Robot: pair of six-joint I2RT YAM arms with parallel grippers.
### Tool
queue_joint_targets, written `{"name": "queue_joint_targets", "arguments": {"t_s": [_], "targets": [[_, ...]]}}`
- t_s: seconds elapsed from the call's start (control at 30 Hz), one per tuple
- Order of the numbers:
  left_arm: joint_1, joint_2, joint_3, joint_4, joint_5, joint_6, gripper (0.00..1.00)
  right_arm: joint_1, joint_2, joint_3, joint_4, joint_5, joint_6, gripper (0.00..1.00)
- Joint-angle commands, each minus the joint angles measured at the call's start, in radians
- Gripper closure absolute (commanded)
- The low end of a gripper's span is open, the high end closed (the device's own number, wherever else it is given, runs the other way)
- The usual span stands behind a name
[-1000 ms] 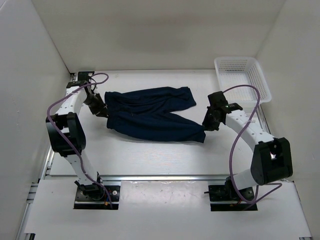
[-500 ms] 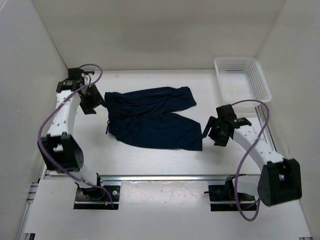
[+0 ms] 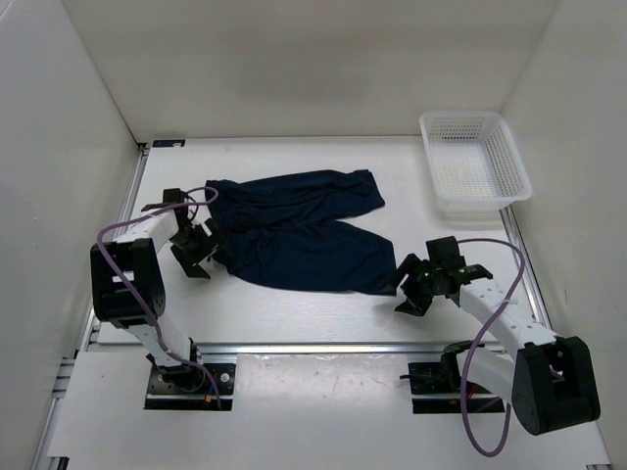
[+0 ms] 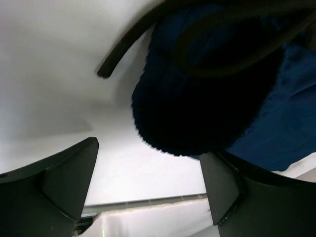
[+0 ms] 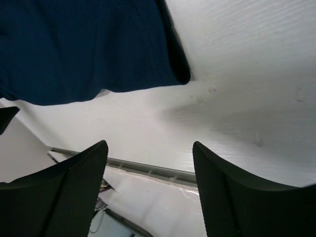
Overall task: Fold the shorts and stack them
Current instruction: Fold the shorts
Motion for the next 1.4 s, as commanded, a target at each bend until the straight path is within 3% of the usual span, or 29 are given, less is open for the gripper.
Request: {"name": "queue_joint_targets", "arguments": {"t_s": [0.0, 0.13, 0.17, 0.2, 0.43, 0.47, 0.5, 0.57, 0.7, 0.87, 1.2, 1.37], "targets": [[-0.009, 0.017, 0.042, 0.107, 0.038, -0.008, 0.07, -0.003, 0.014, -0.051, 0.137, -0.062, 0.091, 0.3], [-0.009, 0.067, 0.075, 0.117, 0.038, -0.008, 0.52, -0.003, 0.052, -0.079, 0.209, 0.004, 0.111, 0.37], [-0.009, 0.067, 0.075, 0.117, 0.038, -0.008, 0.81, -0.003, 0.066, -0.079, 0.235, 0.015, 0.111, 0.4], [-0.009, 0.054, 0.075, 0.117, 0.038, -0.008, 0.9, -0.003, 0.098, -0.079, 0.235, 0.029, 0.122, 0.42], [-0.009, -0.04, 0.024, 0.117, 0.043, -0.028, 0.9, -0.003, 0.259, -0.026, 0.336, 0.101, 0.116, 0.57], [-0.009, -0.04, 0.024, 0.108, 0.061, -0.028, 0.9, -0.003, 0.299, -0.013, 0.337, 0.101, 0.116, 0.63], [-0.009, -0.054, 0.024, 0.107, 0.074, -0.017, 0.9, -0.003, 0.311, 0.002, 0.337, 0.14, 0.105, 0.79], [-0.009, -0.066, 0.024, 0.098, 0.112, -0.005, 0.9, -0.003, 0.321, 0.06, 0.308, 0.194, 0.081, 1.0], [-0.009, -0.112, 0.085, 0.008, 0.088, 0.004, 0.9, -0.003, 0.261, 0.134, 0.189, 0.261, 0.019, 1.0], [-0.009, -0.227, 0.121, -0.164, 0.037, 0.029, 0.9, -0.003, 0.054, 0.133, 0.022, 0.282, -0.022, 1.0], [-0.018, -0.543, -0.063, -0.353, -0.034, -0.028, 0.9, -0.003, -0.375, 0.08, -0.324, 0.329, -0.051, 1.0], [-0.018, -0.548, -0.036, -0.362, -0.034, -0.037, 0.9, -0.003, -0.381, 0.195, -0.337, 0.351, -0.064, 1.0]]}}
